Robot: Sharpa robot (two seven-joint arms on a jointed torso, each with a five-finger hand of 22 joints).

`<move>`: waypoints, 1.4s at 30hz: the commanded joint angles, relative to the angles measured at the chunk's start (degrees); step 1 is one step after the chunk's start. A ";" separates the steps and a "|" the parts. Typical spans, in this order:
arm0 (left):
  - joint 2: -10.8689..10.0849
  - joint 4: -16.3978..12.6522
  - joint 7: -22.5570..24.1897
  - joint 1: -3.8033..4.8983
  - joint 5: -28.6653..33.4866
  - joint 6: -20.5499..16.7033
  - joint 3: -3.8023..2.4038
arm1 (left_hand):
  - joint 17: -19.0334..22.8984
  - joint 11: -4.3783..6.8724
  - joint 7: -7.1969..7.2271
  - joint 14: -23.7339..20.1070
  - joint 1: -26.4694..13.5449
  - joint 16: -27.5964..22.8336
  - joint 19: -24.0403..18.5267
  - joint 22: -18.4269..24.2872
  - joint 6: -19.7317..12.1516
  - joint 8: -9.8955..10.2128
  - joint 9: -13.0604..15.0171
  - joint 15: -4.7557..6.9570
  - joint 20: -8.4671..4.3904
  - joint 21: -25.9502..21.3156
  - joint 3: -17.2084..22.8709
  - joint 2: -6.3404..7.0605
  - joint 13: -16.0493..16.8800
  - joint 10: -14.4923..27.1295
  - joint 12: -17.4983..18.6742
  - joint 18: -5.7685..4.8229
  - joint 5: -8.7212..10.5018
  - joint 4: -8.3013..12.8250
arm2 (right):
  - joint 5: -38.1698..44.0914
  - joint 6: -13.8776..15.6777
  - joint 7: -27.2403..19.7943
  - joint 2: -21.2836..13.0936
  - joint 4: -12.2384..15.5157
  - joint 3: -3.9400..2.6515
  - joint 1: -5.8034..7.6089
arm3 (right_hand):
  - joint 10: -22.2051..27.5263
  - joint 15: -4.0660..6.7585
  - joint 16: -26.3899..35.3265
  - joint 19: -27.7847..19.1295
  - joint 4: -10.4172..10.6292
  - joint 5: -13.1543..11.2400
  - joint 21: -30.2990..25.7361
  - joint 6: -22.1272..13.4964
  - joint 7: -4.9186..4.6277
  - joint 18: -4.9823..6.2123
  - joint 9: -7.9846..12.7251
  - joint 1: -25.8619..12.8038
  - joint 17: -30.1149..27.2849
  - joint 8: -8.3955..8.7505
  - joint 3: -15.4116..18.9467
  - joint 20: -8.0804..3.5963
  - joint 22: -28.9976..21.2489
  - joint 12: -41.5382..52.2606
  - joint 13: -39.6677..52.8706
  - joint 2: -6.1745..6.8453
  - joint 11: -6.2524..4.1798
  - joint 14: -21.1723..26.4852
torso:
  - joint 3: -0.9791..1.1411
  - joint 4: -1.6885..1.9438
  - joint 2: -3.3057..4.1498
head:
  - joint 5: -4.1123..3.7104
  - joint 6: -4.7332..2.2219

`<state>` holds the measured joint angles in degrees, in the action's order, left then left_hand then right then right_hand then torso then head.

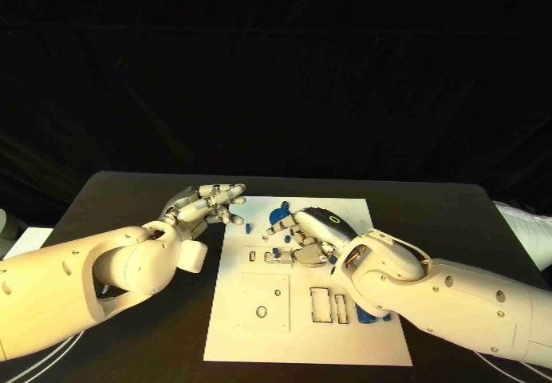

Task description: Assemble the parts on the task board

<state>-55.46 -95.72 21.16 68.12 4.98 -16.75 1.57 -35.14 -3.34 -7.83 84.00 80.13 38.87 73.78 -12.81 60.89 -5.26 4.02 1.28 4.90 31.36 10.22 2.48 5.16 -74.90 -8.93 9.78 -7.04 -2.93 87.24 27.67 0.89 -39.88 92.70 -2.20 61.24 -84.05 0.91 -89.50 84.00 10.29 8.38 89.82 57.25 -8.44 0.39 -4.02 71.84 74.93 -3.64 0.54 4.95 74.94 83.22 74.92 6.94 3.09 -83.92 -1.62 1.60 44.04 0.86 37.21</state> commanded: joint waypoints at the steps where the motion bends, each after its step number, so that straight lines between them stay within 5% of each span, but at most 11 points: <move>1: 0.61 0.56 -6.04 0.03 -7.52 -2.30 0.00 | -28.46 1.39 0.79 4.46 -0.92 29.24 3.68 -6.35 1.31 -0.10 0.03 1.21 -1.35 7.47 0.62 0.59 1.83 -5.10 -2.04 0.10 0.35 -0.49 | -11.65 -1.06 -10.40 -2.47 2.11 -0.30 1.21 | -2.79 -0.36 0.62 5.10 0.07 -0.22 -0.71 -0.59 -0.10 0.01 -0.04 1.33 12.88 0.06 0.67 0.54 13.55 -1.14 12.00 -0.09 0.55 -5.56 | 0.10 -0.06 -0.26 | 0.18 0.01; 3: 0.93 0.86 -10.20 0.03 -10.82 -2.51 0.01 | -44.20 2.79 1.63 4.90 -1.60 43.21 9.41 -28.79 2.37 -0.30 0.35 1.80 -2.35 26.45 0.95 0.76 5.62 -6.57 -5.74 -2.73 -0.03 -0.97 | -16.20 -2.67 -11.16 -4.81 3.43 -0.43 2.45 | -2.44 -0.38 0.92 4.76 -0.02 -0.09 -1.06 -0.82 -0.15 0.15 -0.05 2.21 12.35 0.07 0.74 0.57 12.98 -1.92 11.68 -0.51 0.58 -5.42 | 0.17 -0.13 -0.40 | 0.23 -0.05; 6: 1.22 1.19 -18.29 0.07 -16.60 -0.34 0.00 | -54.42 2.92 1.72 5.94 -5.59 50.83 10.30 -43.42 2.69 -1.15 0.86 1.61 -2.55 37.50 -0.98 1.15 14.61 -8.34 -15.95 -4.68 0.45 -3.45 | -22.94 -4.47 -11.34 -8.39 4.57 -0.54 4.66 | -2.41 -0.32 1.14 4.60 -0.31 0.91 -1.24 -0.40 -0.03 0.23 -0.21 3.37 11.98 -0.22 0.70 0.55 12.71 -2.00 11.60 -1.47 0.49 -5.33 | 0.29 -0.31 -0.72 | 0.31 -0.03; 8: 1.50 1.49 -25.68 0.18 -22.37 3.15 -0.03 | -54.86 2.45 1.90 6.00 -8.42 51.13 10.10 -46.22 2.89 -1.91 1.29 1.64 -2.54 39.78 -2.13 0.76 26.74 -7.98 -27.69 -5.00 0.63 -5.67 | -27.23 -5.03 -11.22 -10.88 4.58 -0.58 6.52 | -2.43 -0.24 1.19 4.57 -0.40 1.50 -1.27 0.00 0.09 0.24 -0.32 3.60 11.90 -0.35 0.80 0.50 12.65 -1.96 11.59 -1.81 0.38 -5.32 | 0.38 -0.46 -1.05 | 0.40 0.14; 11: 2.42 2.20 -35.73 0.87 -30.84 7.31 -0.06 | -54.86 2.63 2.90 6.00 -10.97 51.13 8.96 -49.30 2.42 -4.59 2.87 2.02 -2.32 42.70 -4.44 -0.04 39.31 -4.73 -40.36 -5.14 0.23 -9.51 | -32.12 -4.95 -10.85 -14.05 3.88 -0.60 8.77 | -2.49 -0.22 1.19 4.60 -0.41 1.63 -1.25 0.01 0.10 0.23 -0.32 3.64 11.90 -0.33 0.84 0.48 12.70 -1.84 11.64 -1.90 0.36 -5.32 | 0.48 -0.60 -1.50 | 0.43 0.20; 16: 5.06 3.92 -48.95 2.45 -42.66 11.85 -0.07 | -54.86 2.90 2.74 6.00 -10.86 51.13 7.49 -51.58 0.86 -9.85 6.10 1.79 -1.99 44.92 -6.96 -0.57 48.70 -1.34 -49.64 -5.03 0.43 -13.46 | -37.03 -3.73 -9.84 -17.83 2.04 -0.61 10.86 | -2.44 -0.21 1.47 4.36 -0.38 1.90 -1.51 -0.58 -0.02 0.34 -0.20 3.55 11.42 0.00 1.25 0.43 12.28 -2.03 11.53 -2.05 0.42 -5.21 | 0.77 -0.78 -2.21 | 0.61 0.57; 21: 8.14 6.12 -54.72 3.95 -52.00 15.48 -0.07 | -54.86 3.91 4.01 6.00 -13.05 51.13 8.77 -57.06 0.28 -16.45 10.83 2.73 -2.59 48.44 -10.00 -1.48 58.60 -3.86 -58.97 -5.86 0.47 -13.46 | -38.56 -3.19 -9.07 -19.62 0.93 -0.59 11.48 | -2.38 -0.21 1.56 4.23 -0.38 1.92 -1.65 -0.59 -0.02 0.40 -0.20 3.55 11.24 0.00 1.26 0.43 12.05 -2.17 11.47 -2.06 0.42 -5.17 | 1.06 -0.86 -2.50 | 0.79 0.94; 24: 10.31 7.84 -56.34 4.68 -55.33 16.93 -0.06 | -54.86 4.50 4.93 6.00 -14.05 51.13 9.39 -59.42 -0.14 -21.39 14.98 3.16 -3.03 49.86 -12.32 -1.61 62.70 -5.17 -62.69 -6.24 0.91 -13.56 | -38.75 -3.20 -8.47 -20.00 0.53 -0.54 11.63 | -2.34 -0.21 1.64 4.16 -0.37 1.93 -1.71 -0.60 -0.02 0.42 -0.20 3.54 11.10 0.00 1.28 0.42 11.94 -2.27 11.43 -2.06 0.42 -5.13 | 1.25 -1.00 -2.67 | 0.91 1.20; 26: 11.68 8.88 -56.99 5.02 -56.93 17.52 -0.05 | -54.86 5.10 5.54 6.00 -15.18 51.13 9.76 -60.97 -2.52 -26.49 20.16 3.79 -3.48 50.78 -14.86 -2.42 65.02 -5.82 -64.77 -6.50 3.38 -13.38 | -38.65 -3.26 -8.11 -20.11 0.39 -0.50 11.68 | -2.35 -0.21 1.66 4.12 -0.36 1.96 -1.76 -0.62 -0.02 0.44 -0.20 3.51 11.06 0.00 1.34 0.42 11.86 -2.26 11.43 -2.06 0.42 -5.12 | 1.35 -1.09 -2.71 | 0.99 1.28; 28: 13.26 10.03 -57.52 5.36 -58.31 18.00 -0.05 | -54.86 5.26 5.80 6.00 -15.99 51.13 9.96 -61.75 -3.65 -28.82 22.68 3.90 -3.66 51.21 -16.45 -2.49 65.81 -6.04 -65.44 -6.64 4.21 -13.72 | -38.37 -3.34 -7.70 -20.11 0.20 -0.44 11.71 | -2.31 -0.21 1.72 4.07 -0.35 2.00 -1.82 -0.62 -0.02 0.47 -0.20 3.47 10.97 -0.01 1.40 0.42 11.77 -2.36 11.39 -2.05 0.42 -5.10 | 1.45 -1.10 -2.74 | 1.06 1.41; 42: 18.94 14.59 -58.83 6.47 -62.16 22.17 0.04 | -54.86 5.53 6.08 6.00 -16.44 51.13 10.30 -63.05 -6.59 -32.60 27.64 4.16 -3.98 51.88 -19.62 -3.39 66.96 -6.33 -66.33 -6.85 4.27 -13.77 | -37.72 -3.79 -6.73 -19.57 -0.90 -0.17 11.69 | -2.23 -0.20 1.88 3.93 -0.33 2.34 -1.98 -0.61 0.00 0.53 -0.22 3.44 10.70 -0.05 1.65 0.40 11.52 -2.61 11.27 -2.11 0.41 -5.04 | 1.29 -1.00 -2.62 | 1.29 1.94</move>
<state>-36.86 -81.54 -36.36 74.46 -54.26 1.75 1.60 -74.93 2.36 -1.73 84.18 63.99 89.83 83.62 -74.95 54.83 -37.67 31.58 5.03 0.89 82.92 -9.08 -0.51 72.07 -80.89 -75.01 4.00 -3.04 -16.82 49.44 24.66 -6.42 -59.54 91.86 -2.37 72.95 -83.84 0.92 -87.98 84.00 9.88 10.43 88.21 56.98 -8.30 0.38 -4.27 74.96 74.91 -3.63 1.89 4.94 74.91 80.83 74.92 5.13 3.30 -83.92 -0.27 0.54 41.42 2.15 39.03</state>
